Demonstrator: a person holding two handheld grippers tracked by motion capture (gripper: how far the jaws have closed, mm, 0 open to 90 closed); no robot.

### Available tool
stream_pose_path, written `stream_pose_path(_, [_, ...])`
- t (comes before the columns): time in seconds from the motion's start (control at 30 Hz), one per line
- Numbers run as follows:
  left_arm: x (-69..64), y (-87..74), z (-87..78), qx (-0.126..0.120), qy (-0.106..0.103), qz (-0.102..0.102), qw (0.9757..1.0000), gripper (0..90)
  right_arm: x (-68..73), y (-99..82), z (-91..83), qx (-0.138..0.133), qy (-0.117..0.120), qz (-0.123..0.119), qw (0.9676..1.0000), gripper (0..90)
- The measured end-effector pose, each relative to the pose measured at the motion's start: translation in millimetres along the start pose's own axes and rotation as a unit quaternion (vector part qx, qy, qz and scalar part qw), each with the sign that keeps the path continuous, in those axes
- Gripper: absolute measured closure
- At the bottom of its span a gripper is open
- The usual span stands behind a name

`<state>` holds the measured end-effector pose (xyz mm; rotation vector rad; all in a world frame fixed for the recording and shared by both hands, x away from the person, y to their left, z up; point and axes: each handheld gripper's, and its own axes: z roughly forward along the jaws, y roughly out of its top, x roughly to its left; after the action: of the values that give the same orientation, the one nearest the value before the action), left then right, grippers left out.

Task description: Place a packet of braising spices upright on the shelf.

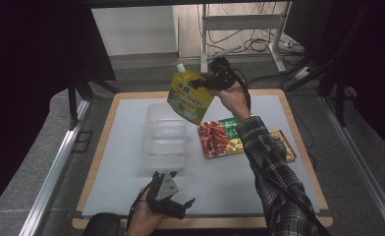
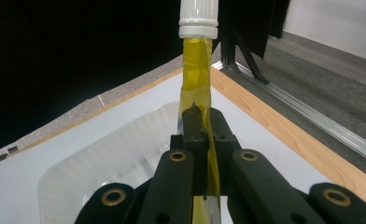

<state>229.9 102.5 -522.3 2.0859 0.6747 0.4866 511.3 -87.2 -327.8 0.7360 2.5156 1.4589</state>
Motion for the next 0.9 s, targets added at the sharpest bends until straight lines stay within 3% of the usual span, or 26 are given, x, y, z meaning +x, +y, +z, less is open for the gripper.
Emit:
stream_pose_path(0.63, [-0.4, 0.7, -0.7, -0.005, -0.005, 0.003, 1.0000, 0.0, 9.4, 18.0, 52.7, 0.005, 0.010, -0.014, 0.9998, 88.3])
stream_pose_path(0.9, [-0.5, 0.9, -0.9, -0.006, -0.007, 0.002, 1.0000, 0.0, 14.9, 16.6, 73.3, 0.035, 0.010, -0.026, 0.9990, 88.2])
